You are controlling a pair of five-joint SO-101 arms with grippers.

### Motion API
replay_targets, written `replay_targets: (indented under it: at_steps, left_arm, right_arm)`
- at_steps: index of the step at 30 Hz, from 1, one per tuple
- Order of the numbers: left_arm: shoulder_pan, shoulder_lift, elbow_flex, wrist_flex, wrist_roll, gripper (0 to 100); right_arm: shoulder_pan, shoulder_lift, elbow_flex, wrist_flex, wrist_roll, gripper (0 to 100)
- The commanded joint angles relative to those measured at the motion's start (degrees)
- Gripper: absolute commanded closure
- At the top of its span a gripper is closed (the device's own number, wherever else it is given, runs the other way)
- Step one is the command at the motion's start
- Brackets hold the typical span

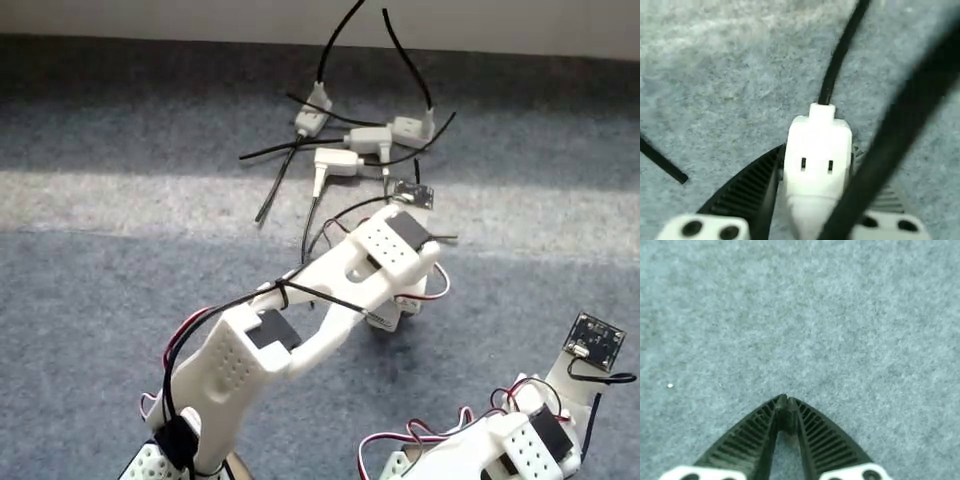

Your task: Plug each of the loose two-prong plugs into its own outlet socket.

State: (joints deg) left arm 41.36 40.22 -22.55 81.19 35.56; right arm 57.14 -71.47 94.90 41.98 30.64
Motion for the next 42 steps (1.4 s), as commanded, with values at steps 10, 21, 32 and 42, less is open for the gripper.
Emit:
replay_targets:
  at_steps: [10, 21, 32, 42]
  left_arm:
    - [-3.12, 0.75, -13.49, 7.47, -0.18, 99]
    - [-13.85, 1.36, -40.57, 2.81, -6.15, 99]
    - [-23.08, 13.49, -41.8, -22.86, -11.96, 99]
    - [-27.21, 30.29, -46.2, -41.14, -23.74, 98]
  right_arm:
    - [-0.31, 0.13, 5.32, -1.01, -0.44, 99.1]
    - [-0.4, 0.13, 5.41, -1.01, -0.35, 99.1]
    - [-0.48, 0.13, 5.49, -1.01, -0.35, 99.1]
    - [-0.57, 0.13, 5.49, -1.01, -0.35, 99.1]
